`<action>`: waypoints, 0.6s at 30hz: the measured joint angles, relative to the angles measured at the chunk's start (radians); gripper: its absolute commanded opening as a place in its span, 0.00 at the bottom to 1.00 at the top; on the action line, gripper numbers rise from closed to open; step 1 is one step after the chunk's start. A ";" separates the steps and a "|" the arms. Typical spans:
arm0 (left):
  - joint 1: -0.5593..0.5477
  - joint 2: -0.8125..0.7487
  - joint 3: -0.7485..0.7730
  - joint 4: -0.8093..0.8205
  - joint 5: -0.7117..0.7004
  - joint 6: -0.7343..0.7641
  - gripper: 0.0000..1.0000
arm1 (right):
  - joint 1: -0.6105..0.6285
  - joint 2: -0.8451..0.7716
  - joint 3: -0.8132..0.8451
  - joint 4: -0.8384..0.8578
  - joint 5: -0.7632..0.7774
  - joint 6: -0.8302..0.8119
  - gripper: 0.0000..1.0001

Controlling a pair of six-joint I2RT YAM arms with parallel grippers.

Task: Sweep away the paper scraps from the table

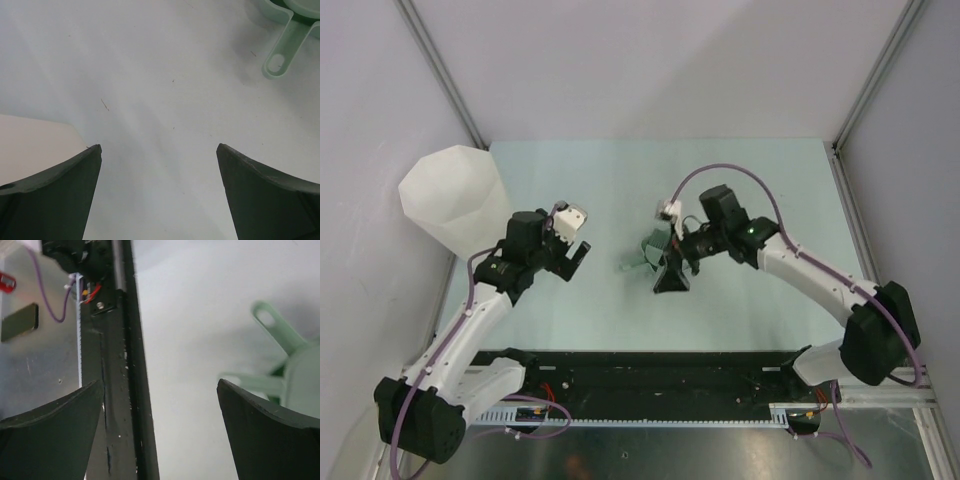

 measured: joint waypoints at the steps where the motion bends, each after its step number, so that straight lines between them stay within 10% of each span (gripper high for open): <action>1: 0.002 0.003 0.000 0.001 0.002 0.000 1.00 | -0.051 0.021 0.000 -0.004 -0.016 0.028 1.00; 18: 0.148 0.192 -0.070 0.141 0.136 0.016 1.00 | -0.887 -0.014 -0.214 0.127 0.378 0.451 1.00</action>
